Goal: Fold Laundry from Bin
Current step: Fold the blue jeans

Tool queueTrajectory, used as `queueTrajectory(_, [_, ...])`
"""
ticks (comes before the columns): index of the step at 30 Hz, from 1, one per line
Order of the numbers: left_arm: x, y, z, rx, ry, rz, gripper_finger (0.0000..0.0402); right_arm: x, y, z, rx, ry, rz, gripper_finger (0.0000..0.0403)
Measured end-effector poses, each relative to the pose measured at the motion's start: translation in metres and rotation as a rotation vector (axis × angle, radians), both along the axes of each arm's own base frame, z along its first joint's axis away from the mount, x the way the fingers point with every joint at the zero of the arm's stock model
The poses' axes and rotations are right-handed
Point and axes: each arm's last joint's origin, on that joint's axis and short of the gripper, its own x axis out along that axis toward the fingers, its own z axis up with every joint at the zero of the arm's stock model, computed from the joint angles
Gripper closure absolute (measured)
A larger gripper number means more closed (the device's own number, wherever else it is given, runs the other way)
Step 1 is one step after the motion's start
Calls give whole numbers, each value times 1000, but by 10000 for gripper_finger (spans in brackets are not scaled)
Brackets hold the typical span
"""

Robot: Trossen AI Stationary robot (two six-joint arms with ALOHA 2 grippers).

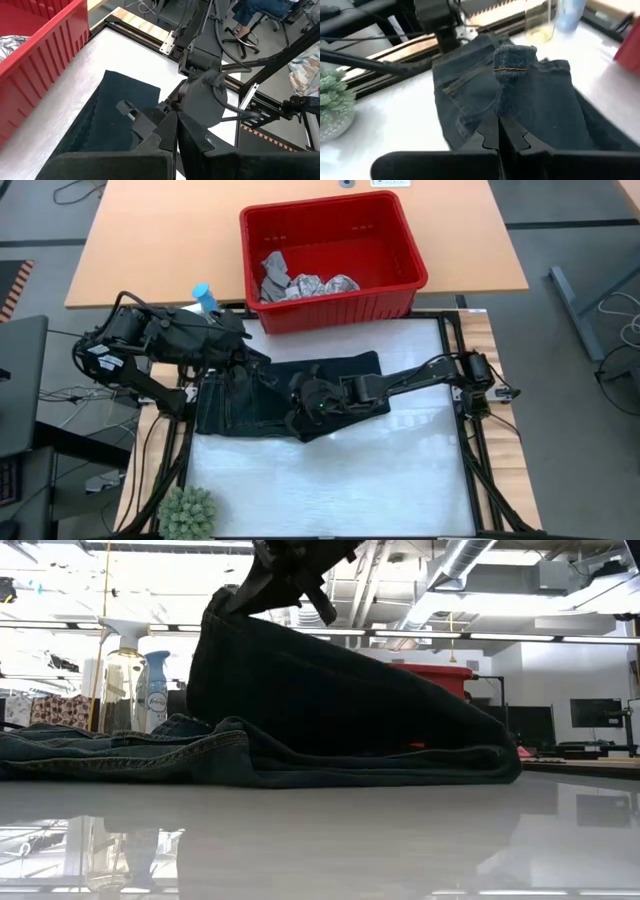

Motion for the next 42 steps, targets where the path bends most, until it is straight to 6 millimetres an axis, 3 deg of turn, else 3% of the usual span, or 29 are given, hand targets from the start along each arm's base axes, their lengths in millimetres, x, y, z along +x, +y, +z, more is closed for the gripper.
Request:
queueTrajectory(7, [0, 0, 0, -2, 4, 2, 401, -2, -2, 14, -78, -68, -94, 386])
queueTrajectory(17, [1, -5, -2, 10, 21, -23, 401, 8, 1, -11, -107, -15, -75, 386])
queueTrajectory(24, [4, -8, -4, 8, 28, -34, 401, 11, -1, -4, -169, -53, -48, 386])
queueTrajectory(35, [4, -8, -4, 5, 25, -27, 401, 27, 10, -46, -104, 7, 81, 375])
queueTrajectory(42, [4, -8, -4, 7, 25, -24, 401, 30, 14, -55, -67, 38, 226, 370])
